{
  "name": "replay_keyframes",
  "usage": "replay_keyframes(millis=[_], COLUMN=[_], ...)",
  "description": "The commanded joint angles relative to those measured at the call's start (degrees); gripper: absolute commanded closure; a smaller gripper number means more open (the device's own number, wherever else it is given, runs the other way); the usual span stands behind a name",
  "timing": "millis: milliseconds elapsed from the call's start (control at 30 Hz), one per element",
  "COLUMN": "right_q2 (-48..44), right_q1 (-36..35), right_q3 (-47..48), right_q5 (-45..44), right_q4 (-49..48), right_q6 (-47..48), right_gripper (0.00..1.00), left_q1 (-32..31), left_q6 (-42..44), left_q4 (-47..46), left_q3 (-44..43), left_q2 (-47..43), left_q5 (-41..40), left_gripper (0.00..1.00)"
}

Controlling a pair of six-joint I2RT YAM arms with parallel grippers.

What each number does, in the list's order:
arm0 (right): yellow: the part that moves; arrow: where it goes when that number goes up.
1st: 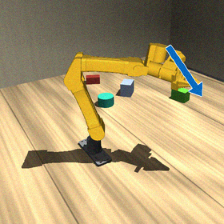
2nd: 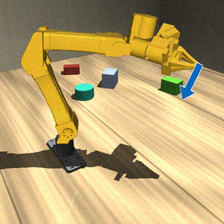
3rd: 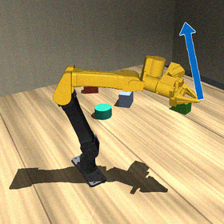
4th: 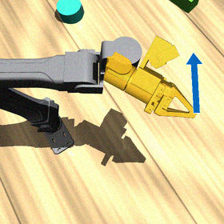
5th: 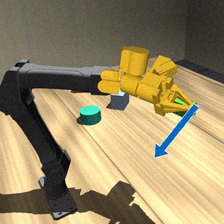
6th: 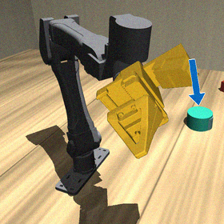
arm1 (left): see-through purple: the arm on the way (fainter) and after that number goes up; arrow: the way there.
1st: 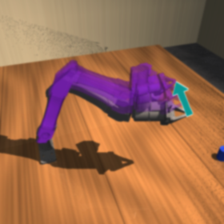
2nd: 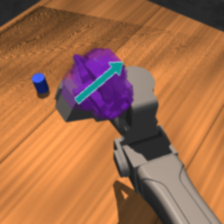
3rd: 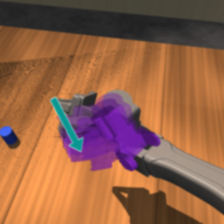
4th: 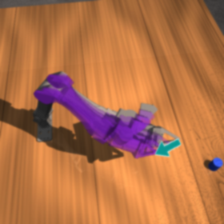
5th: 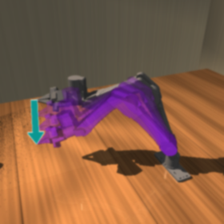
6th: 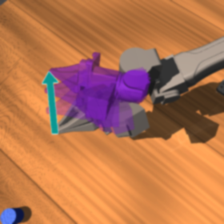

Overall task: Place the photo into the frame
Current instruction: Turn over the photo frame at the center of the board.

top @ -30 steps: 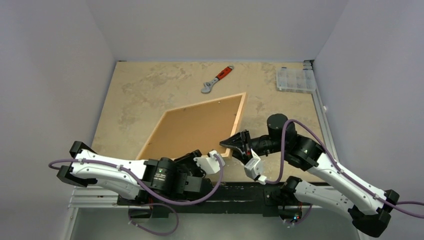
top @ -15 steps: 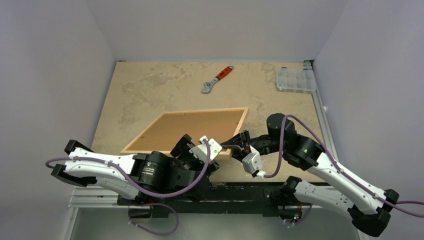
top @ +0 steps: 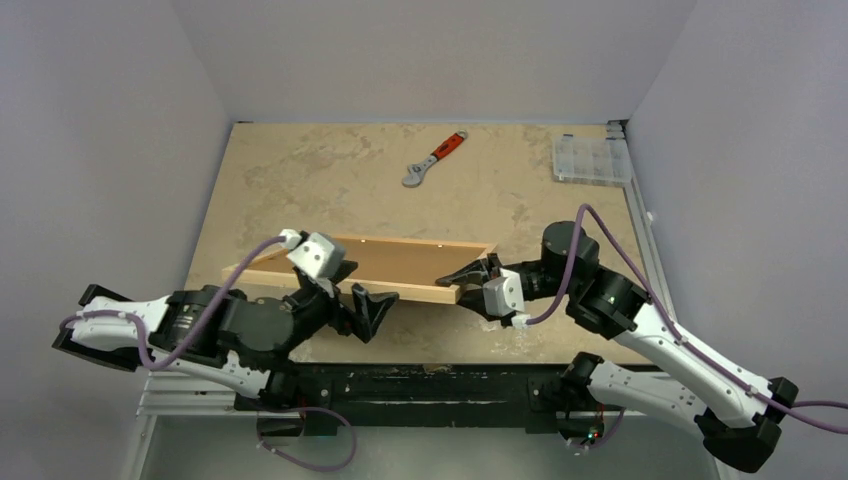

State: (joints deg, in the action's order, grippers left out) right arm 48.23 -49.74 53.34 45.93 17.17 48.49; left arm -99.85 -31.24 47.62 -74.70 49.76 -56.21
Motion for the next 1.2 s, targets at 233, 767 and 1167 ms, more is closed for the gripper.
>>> replay_keyframes(millis=[233, 767, 1167], right_q2=[5.14, 8.13, 5.95], right_q1=[-0.35, 11.39, 22.58], right_q3=[6.38, -0.8, -13.88], right_q5=[-4.11, -7.09, -8.12], right_q4=[-3.55, -8.52, -10.01], right_q6=[-37.14, -70.57, -75.66], right_gripper=[1.0, 1.0, 1.0], left_q1=[-0.31, -0.27, -0.22], left_q6=[-0.8, -6.87, -18.84], left_q4=[-9.08, -2.55, -1.01], left_q3=[9.12, 8.77, 13.65], left_q2=[-9.97, -6.05, -3.73], left_q5=[-1.03, -1.19, -3.11], left_gripper=[0.14, 0.14, 0.05])
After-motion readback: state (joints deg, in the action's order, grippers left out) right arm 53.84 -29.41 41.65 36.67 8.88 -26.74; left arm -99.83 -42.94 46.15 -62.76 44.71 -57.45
